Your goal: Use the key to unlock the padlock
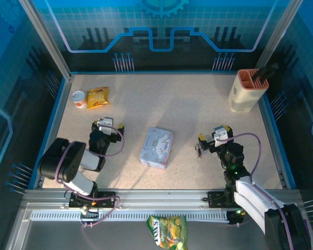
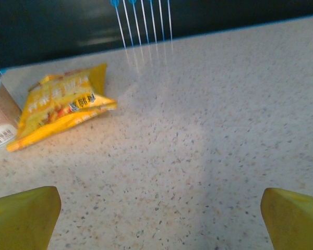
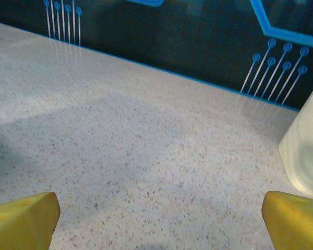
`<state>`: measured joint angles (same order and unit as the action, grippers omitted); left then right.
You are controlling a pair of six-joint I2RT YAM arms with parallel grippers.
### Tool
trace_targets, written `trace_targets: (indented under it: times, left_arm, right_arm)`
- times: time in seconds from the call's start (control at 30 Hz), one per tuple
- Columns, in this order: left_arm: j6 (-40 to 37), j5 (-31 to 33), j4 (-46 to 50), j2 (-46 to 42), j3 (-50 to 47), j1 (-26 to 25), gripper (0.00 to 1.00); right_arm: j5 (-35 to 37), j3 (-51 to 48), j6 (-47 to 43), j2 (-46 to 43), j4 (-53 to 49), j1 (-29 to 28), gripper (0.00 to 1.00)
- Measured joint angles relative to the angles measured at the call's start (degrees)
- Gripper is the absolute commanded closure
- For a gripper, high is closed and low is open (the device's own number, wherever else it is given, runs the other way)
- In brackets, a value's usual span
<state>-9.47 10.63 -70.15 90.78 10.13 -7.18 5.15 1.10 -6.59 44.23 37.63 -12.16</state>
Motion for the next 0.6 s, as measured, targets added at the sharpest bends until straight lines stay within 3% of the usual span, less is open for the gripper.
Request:
trace_targets:
  times: [0.3, 0.6]
  left_arm:
    - [4.8, 0.5, 7.7, -0.2, 8.2, 2.3, 0.01]
    - [6.6, 2.4, 11.5, -0.2, 8.9, 2.7, 0.01]
  right_arm:
    - [3.6, 5.5, 4.1, 9.0, -1.3, 1.0, 0.0]
    - [4.6, 11.6, 7.9, 23.1, 2.0, 5.4, 0.0]
